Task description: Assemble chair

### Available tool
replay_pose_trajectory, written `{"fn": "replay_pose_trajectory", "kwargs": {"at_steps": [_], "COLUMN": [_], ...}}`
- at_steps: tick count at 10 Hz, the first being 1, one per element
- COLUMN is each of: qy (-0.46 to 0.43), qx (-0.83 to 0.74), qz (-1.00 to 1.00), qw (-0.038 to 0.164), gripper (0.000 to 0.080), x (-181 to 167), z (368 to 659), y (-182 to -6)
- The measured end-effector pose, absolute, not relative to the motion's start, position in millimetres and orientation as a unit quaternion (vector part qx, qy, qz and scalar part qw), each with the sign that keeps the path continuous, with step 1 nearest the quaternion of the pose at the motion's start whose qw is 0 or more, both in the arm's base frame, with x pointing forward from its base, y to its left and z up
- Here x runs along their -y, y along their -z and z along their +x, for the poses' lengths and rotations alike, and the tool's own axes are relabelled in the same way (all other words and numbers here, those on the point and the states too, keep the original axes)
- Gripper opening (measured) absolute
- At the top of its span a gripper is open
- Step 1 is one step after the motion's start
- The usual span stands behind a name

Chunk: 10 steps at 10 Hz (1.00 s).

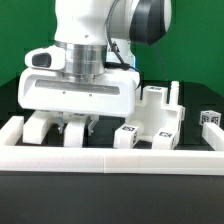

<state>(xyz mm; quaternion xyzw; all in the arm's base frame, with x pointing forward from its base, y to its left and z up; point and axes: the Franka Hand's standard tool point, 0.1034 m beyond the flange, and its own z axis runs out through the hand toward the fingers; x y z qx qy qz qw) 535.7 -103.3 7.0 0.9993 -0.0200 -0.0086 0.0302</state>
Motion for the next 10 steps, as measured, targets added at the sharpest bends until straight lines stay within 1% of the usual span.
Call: {"fn": "replay_pose_trajectory", "kwargs": {"at_steps": [6, 8, 10], "qy": [0.007, 0.007, 0.012], "qx": [0.021, 0.021, 0.026], "qz": [0.999, 0.999, 1.000], "qw": [0.030, 0.026, 0.013], "gripper": [0.0286, 0.0288, 0.0288], "x": [104.8, 103.2, 100.9], "z": [536.4, 539.0, 540.8], "y": [-9.1, -18.3, -39.4]}}
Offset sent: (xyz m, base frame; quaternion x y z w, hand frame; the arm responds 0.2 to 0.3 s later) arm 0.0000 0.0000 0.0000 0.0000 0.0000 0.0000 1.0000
